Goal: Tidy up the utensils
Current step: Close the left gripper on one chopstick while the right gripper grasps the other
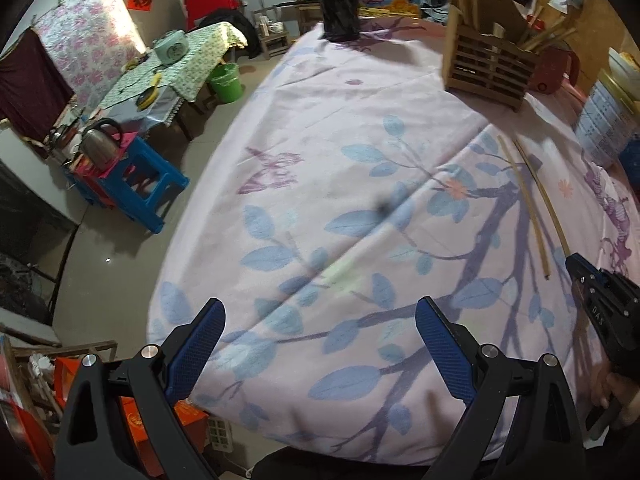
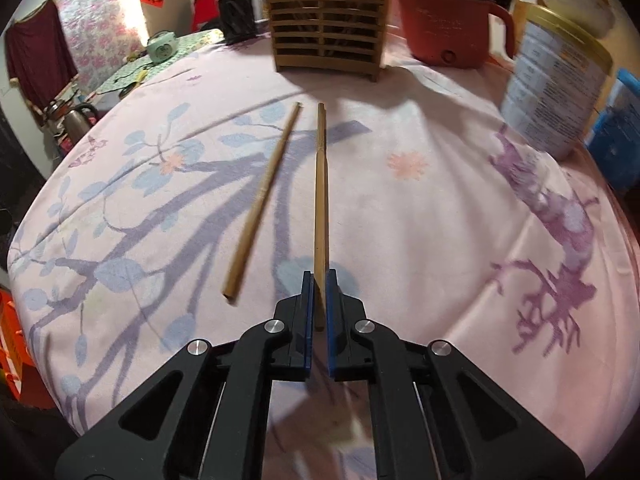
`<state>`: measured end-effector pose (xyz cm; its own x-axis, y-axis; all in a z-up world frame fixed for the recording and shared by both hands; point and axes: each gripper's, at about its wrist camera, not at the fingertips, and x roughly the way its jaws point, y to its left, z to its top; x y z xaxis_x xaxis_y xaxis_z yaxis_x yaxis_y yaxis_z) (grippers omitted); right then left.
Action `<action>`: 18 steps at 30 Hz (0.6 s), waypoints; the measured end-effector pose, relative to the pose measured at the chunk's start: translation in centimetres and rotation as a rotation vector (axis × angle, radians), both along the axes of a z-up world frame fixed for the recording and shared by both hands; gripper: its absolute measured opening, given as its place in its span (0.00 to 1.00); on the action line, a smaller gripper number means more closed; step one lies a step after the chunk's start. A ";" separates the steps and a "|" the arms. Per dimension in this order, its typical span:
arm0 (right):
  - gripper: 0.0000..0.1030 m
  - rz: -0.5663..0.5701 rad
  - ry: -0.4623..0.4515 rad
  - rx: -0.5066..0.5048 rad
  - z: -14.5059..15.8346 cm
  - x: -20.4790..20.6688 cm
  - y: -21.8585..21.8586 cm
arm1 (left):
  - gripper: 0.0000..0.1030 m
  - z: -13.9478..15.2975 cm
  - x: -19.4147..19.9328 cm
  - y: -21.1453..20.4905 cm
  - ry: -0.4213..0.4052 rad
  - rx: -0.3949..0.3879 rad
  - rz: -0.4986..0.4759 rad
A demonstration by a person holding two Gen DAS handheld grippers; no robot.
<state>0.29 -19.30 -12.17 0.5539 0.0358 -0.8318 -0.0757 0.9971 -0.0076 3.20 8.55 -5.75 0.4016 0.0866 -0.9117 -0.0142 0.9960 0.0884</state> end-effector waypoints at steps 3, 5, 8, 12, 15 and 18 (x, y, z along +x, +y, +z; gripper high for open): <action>0.06 -0.054 0.017 -0.001 0.1 -1.1 -2.2 | 0.91 -0.4 0.8 -2.1 0.006 -0.025 -0.062; 0.07 -0.080 0.032 0.027 0.1 -1.9 -3.5 | 0.91 -0.6 1.3 -3.8 0.007 -0.036 -0.116; 0.07 -0.099 0.044 0.020 0.2 -3.1 -4.5 | 0.91 -0.9 2.0 -6.3 0.011 -0.060 -0.187; 0.11 -0.101 0.045 0.038 0.7 -5.1 -5.9 | 0.91 -1.7 3.2 -9.6 0.031 -0.108 -0.270; 0.10 -0.105 0.034 0.038 1.2 -6.4 -6.7 | 0.91 -2.6 3.9 -12.3 0.051 -0.145 -0.333; 0.10 -0.108 0.020 0.006 1.9 -7.4 -7.2 | 0.90 -3.6 4.5 -15.0 0.063 -0.157 -0.393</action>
